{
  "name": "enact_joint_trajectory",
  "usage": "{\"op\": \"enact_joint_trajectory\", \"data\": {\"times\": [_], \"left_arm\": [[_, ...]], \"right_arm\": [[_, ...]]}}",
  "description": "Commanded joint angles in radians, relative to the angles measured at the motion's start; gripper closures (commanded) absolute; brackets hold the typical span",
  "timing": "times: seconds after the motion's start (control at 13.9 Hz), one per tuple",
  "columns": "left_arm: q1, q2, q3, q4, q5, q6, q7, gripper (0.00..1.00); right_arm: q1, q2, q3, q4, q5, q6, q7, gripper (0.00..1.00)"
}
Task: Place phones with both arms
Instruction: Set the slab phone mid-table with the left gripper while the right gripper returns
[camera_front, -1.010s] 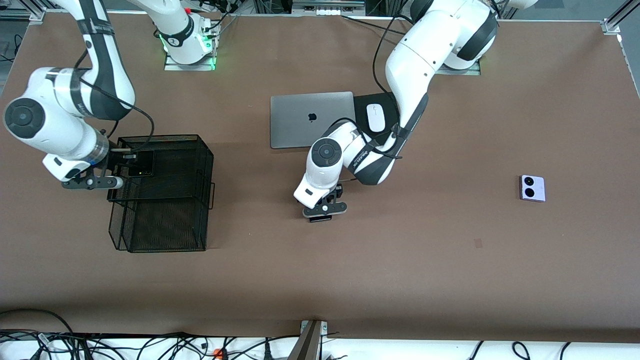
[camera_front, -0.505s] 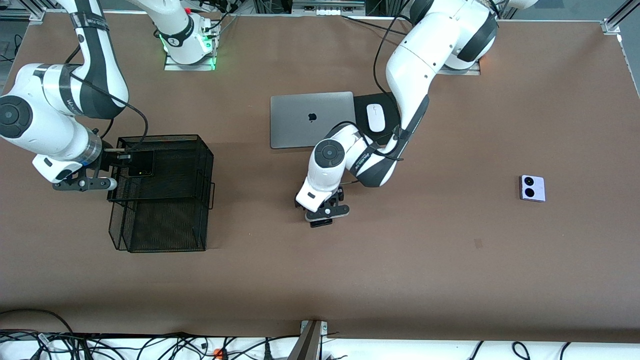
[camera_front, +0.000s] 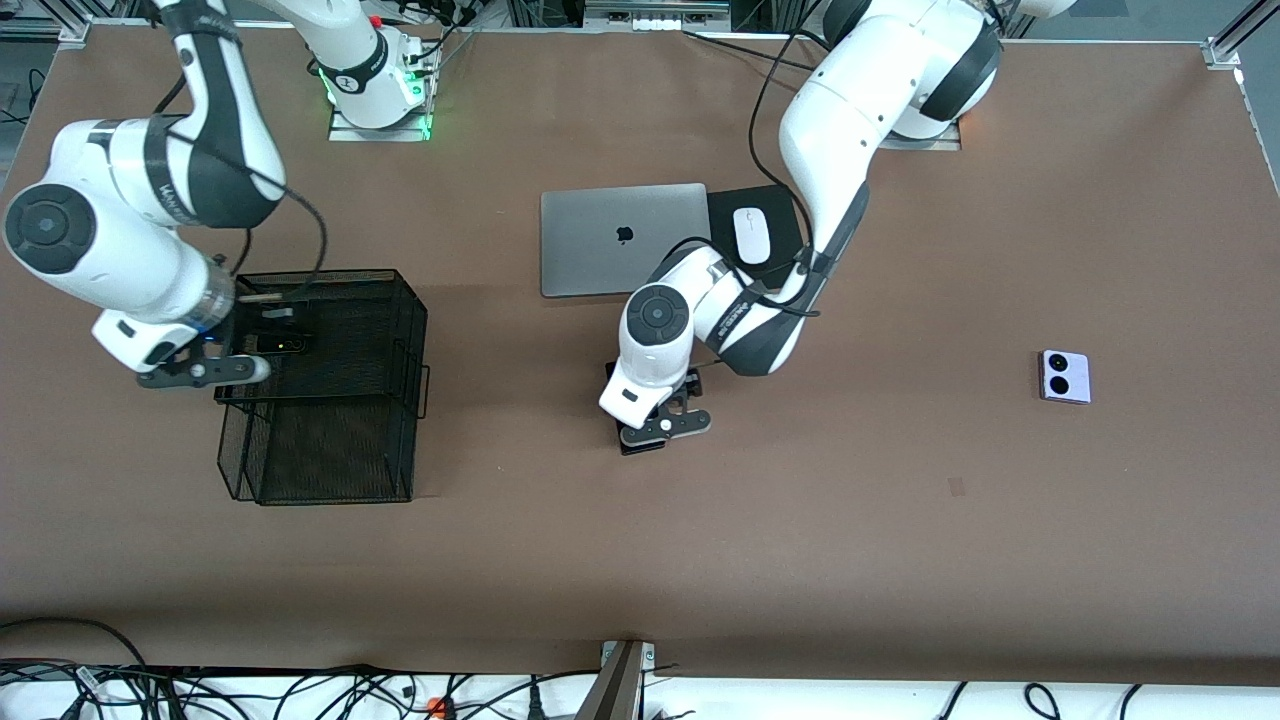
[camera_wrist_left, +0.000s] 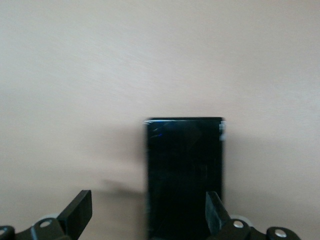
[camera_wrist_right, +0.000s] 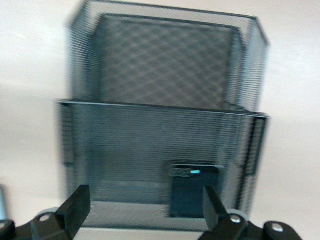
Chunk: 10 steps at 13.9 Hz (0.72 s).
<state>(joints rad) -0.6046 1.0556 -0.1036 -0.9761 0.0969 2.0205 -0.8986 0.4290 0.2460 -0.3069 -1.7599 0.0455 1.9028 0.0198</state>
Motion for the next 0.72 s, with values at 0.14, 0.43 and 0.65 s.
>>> {"op": "enact_joint_trajectory", "data": {"times": [0.14,0.43,0.65], "left_arm": [[0.129,-0.152,-0.004,-0.074,-0.013,-0.265,0.248,0.00],[0.270,-0.319,-0.002,-0.263,0.003,-0.348,0.488,0.00],[0.379,-0.423,0.004,-0.393,0.041,-0.345,0.672,0.00]], "right_arm": [[0.132,0.217,0.031,0.296,0.100,-0.082,0.214,0.00],[0.259,0.352,0.078,0.309,0.159,0.215,0.301,0.00],[0.330,0.505,0.087,0.373,0.160,0.421,0.301,0.00]]}}
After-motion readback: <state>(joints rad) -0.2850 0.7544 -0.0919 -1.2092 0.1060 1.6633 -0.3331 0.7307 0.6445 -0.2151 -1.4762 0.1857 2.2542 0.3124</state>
